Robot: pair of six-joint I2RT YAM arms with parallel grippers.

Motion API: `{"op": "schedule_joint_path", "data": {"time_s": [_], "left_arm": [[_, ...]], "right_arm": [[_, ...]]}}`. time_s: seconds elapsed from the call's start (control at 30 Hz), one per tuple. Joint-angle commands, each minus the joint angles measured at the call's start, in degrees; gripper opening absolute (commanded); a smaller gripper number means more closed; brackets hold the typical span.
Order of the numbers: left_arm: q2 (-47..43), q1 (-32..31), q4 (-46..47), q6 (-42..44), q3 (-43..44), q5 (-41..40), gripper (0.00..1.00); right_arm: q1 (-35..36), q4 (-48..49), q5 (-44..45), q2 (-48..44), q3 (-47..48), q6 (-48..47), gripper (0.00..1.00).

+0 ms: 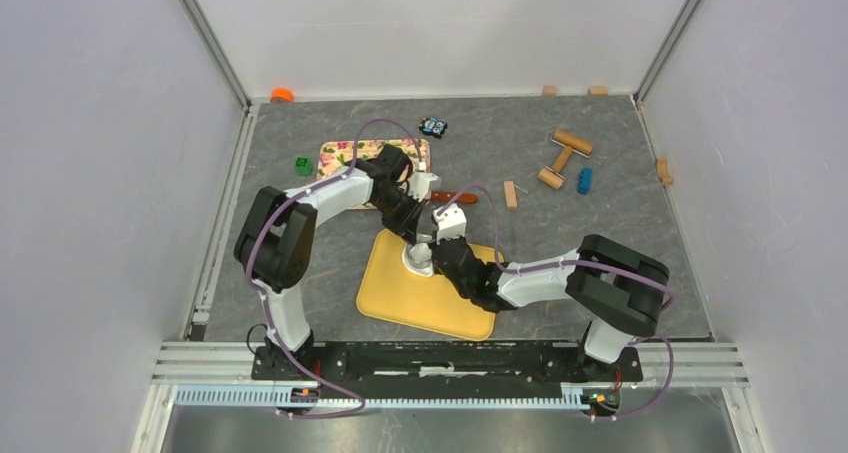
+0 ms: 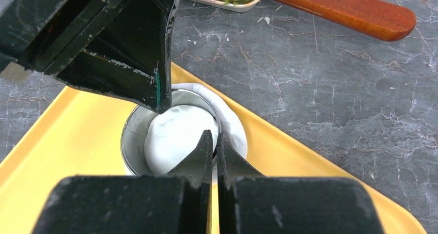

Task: Roll out the dumpling wrappers from the dough
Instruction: Press the dumpling wrapper on the work surface.

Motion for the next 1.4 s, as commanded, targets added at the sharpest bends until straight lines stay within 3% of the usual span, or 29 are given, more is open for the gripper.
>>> {"op": "schedule_joint_path", "data": {"time_s": [0.0, 0.17, 0.27, 0.47, 0.57, 0.7, 0.87, 1.0, 1.27, 1.37], "left_arm": [[1.0, -1.2, -4.1, 5.1, -3.4, -0.1, 0.02], [-2.0, -5.6, -12.6, 11.6, -6.4, 3.9, 0.02], [0.3, -6.1, -12.5, 13.3, -5.8, 5.1, 0.02], [8.8, -1.0, -4.9, 9.0, 3.7, -2.0, 0.02], [9.4, -0.9, -4.7, 8.9, 5.2, -1.4, 0.02], [5.5, -1.0, -5.2, 9.2, 0.9, -1.1, 0.02], [-2.7, -3.0, -8.8, 13.1, -7.9, 0.7, 0.02], [-3.0, -5.4, -13.1, 17.0, -10.0, 5.2, 0.02], [3.2, -4.5, -0.3, 10.3, -2.5, -4.6, 0.02], [4.5, -4.6, 0.2, 9.8, 0.2, -4.8, 0.02]], "right_arm": [[-1.5, -10.3, -7.8, 4.4, 2.0, -2.6, 0.0], [-7.4, -7.5, -8.7, 8.5, 6.7, -6.9, 0.0], [-7.3, -7.7, -9.8, 7.8, 5.3, -6.6, 0.0], [1.6, -9.3, -9.0, -0.2, -7.7, 1.6, 0.0], [4.4, -10.8, -9.3, -2.6, -10.1, 5.1, 0.0], [4.1, -11.2, -6.5, -1.4, -6.4, 1.7, 0.0], [-0.2, -12.2, -6.4, 6.1, 4.6, -5.5, 0.0], [-2.7, -9.3, -8.5, 7.0, 5.4, -7.8, 0.0], [6.2, -16.3, -4.7, -1.7, -5.3, 0.9, 0.0], [8.0, -14.8, -6.6, -3.6, -9.8, 5.2, 0.0]]}}
